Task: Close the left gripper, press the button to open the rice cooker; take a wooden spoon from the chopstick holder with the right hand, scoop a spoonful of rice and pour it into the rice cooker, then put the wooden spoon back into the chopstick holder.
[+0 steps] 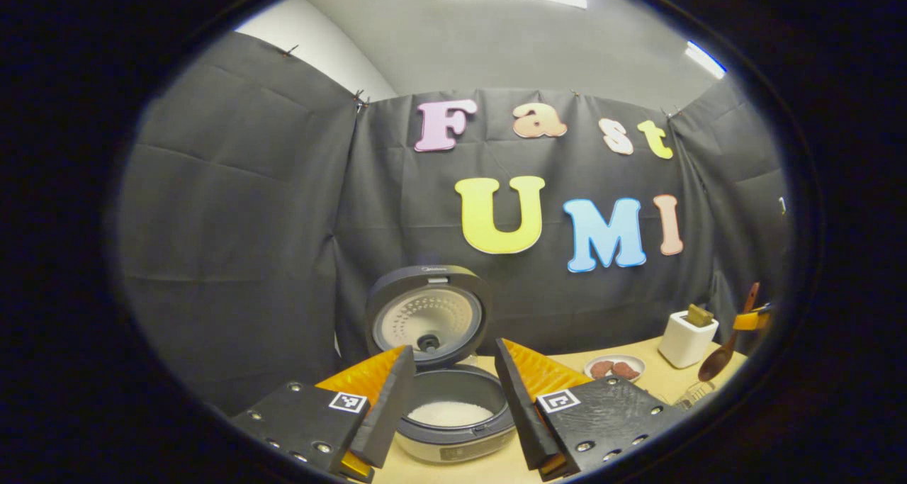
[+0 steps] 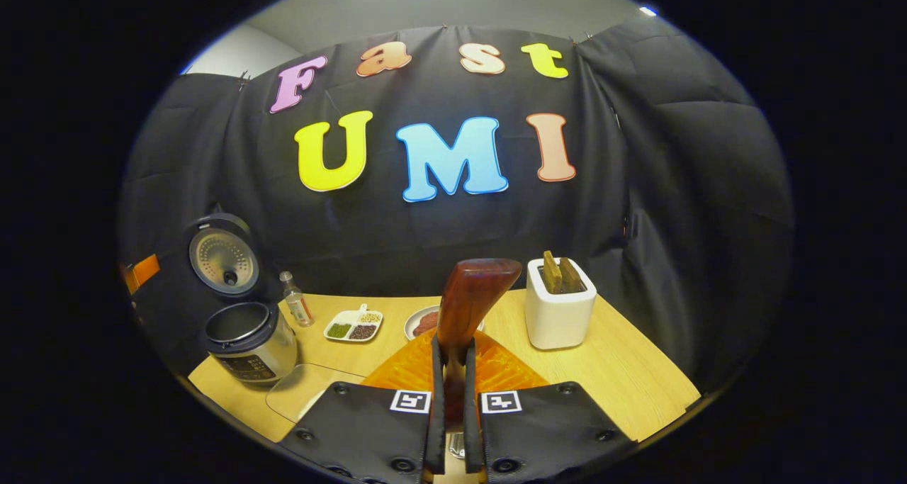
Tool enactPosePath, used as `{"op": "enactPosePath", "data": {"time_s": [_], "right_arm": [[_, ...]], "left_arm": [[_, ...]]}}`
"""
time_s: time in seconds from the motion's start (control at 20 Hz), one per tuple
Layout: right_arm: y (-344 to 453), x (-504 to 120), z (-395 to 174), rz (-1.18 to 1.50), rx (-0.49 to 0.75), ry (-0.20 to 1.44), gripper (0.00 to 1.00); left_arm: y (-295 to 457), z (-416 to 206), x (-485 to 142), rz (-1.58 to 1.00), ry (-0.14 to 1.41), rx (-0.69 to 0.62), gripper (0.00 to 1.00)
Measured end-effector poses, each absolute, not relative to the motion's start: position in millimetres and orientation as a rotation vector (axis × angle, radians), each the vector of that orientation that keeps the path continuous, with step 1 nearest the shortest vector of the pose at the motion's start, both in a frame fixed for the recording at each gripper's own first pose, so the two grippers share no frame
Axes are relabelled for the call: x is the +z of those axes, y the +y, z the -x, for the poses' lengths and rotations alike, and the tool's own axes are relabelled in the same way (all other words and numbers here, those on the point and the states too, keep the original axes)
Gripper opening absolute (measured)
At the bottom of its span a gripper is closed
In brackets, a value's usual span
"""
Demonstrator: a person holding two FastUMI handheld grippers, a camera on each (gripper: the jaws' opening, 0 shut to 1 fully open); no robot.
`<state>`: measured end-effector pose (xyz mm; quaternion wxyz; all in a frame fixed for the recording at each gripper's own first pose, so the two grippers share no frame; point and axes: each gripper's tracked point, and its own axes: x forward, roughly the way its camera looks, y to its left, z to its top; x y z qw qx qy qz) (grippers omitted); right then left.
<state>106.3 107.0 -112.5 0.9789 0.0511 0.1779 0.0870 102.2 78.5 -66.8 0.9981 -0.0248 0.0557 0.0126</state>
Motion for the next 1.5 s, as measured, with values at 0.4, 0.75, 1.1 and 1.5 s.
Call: {"op": "enactPosePath", "data": {"time_s": [0.4, 0.75, 1.1, 1.5], "right_arm": [[200, -130, -98, -0.062, 0.246, 0.372, 0.12], [246, -181, -100, 0.061, 0.268, 0.417, 0.12], [257, -238, -105, 0.27, 0.244, 0.45, 0.12], [286, -261, -91, 0.26, 0.317, 0.488, 0.12]], "left_arm": [[122, -129, -93, 0.084, 0.131, -0.014, 0.71], [158, -135, -109, 0.078, 0.153, -0.017, 0.71], [183, -140, -124, 0.082, 0.175, -0.012, 0.71], [195, -138, -128, 0.097, 0.182, 0.006, 0.72]]}}
